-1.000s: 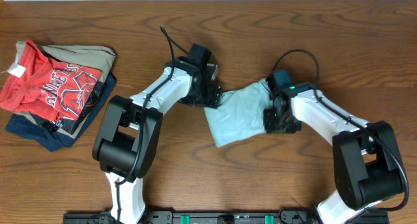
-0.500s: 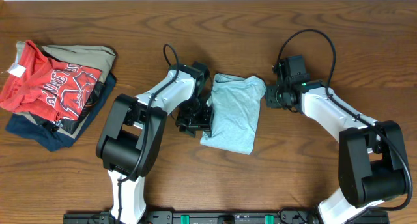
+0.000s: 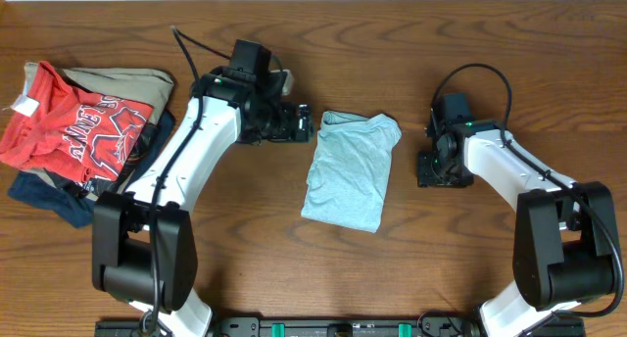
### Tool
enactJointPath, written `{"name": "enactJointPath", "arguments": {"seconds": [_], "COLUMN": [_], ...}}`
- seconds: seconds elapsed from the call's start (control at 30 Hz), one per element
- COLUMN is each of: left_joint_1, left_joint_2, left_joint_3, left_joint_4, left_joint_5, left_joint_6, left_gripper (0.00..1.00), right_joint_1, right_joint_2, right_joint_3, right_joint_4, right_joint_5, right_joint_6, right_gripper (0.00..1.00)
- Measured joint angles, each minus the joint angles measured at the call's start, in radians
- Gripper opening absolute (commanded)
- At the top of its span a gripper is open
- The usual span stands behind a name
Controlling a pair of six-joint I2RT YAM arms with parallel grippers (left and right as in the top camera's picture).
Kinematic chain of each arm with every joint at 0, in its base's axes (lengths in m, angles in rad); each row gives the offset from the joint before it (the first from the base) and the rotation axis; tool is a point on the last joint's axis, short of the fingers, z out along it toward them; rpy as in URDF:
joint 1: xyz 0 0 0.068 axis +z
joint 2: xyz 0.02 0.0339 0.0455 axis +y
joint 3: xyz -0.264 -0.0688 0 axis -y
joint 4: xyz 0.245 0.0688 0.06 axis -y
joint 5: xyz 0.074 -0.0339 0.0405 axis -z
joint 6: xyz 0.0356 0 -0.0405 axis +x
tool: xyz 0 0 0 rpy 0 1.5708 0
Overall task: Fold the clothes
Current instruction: 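Grasp the folded light-blue T-shirt with the left gripper and lift it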
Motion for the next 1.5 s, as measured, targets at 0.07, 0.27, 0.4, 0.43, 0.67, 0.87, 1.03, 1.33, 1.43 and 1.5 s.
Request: {"name": "enactJointPath", "arguments": {"seconds": [0.07, 0.27, 0.4, 0.43, 0.67, 0.87, 1.03, 1.33, 1.43, 1.5], "left_joint_1": [-0.003, -0.005, -0.005, -0.005, -0.014, -0.08, -0.109, -0.063, -0.031, -0.007], "left_joint_2": [0.018, 0.114, 0.186, 0.205, 0.303, 0.362, 0.38, 0.28, 0.188, 0.116], "left_joint_3": [0.0, 0.0, 0.0, 0.0, 0.011, 0.028, 0.021, 0.021, 0.021, 0.021], "left_joint_4": [0.026, 0.085, 0.116, 0.126, 0.157, 0.166, 0.187, 0.113, 0.092, 0.091], "left_joint_5": [0.048, 0.132, 0.169, 0.182, 0.341, 0.418, 0.383, 0.095, -0.056, -0.142], "left_joint_6": [0.03, 0.074, 0.086, 0.089, 0.089, 0.086, 0.084, 0.088, 0.089, 0.088], "left_gripper": [0.98, 0.98, 0.98, 0.98, 0.95, 0.44, 0.09, 0.06, 0.06, 0.06], "right_joint_1": [0.0, 0.0, 0.0, 0.0, 0.0, 0.0, 0.0, -0.001, -0.007, -0.019], "right_joint_2": [0.0, 0.0, 0.0, 0.0, 0.0, 0.0, 0.0, 0.0, 0.0, 0.0], "right_joint_3": [0.0, 0.0, 0.0, 0.0, 0.0, 0.0, 0.0, 0.0, 0.0, 0.0], "right_joint_4": [-0.014, -0.044, -0.051, -0.051, -0.053, -0.059, -0.062, -0.072, -0.079, -0.085], "right_joint_5": [0.0, 0.002, 0.002, 0.003, 0.003, 0.003, 0.003, 0.038, 0.056, 0.064], "right_joint_6": [0.0, 0.0, 0.0, 0.0, 0.0, 0.0, 0.0, 0.0, 0.0, 0.0], "right_gripper": [0.5, 0.51, 0.51, 0.51, 0.51, 0.51, 0.51, 0.49, 0.49, 0.49]}}
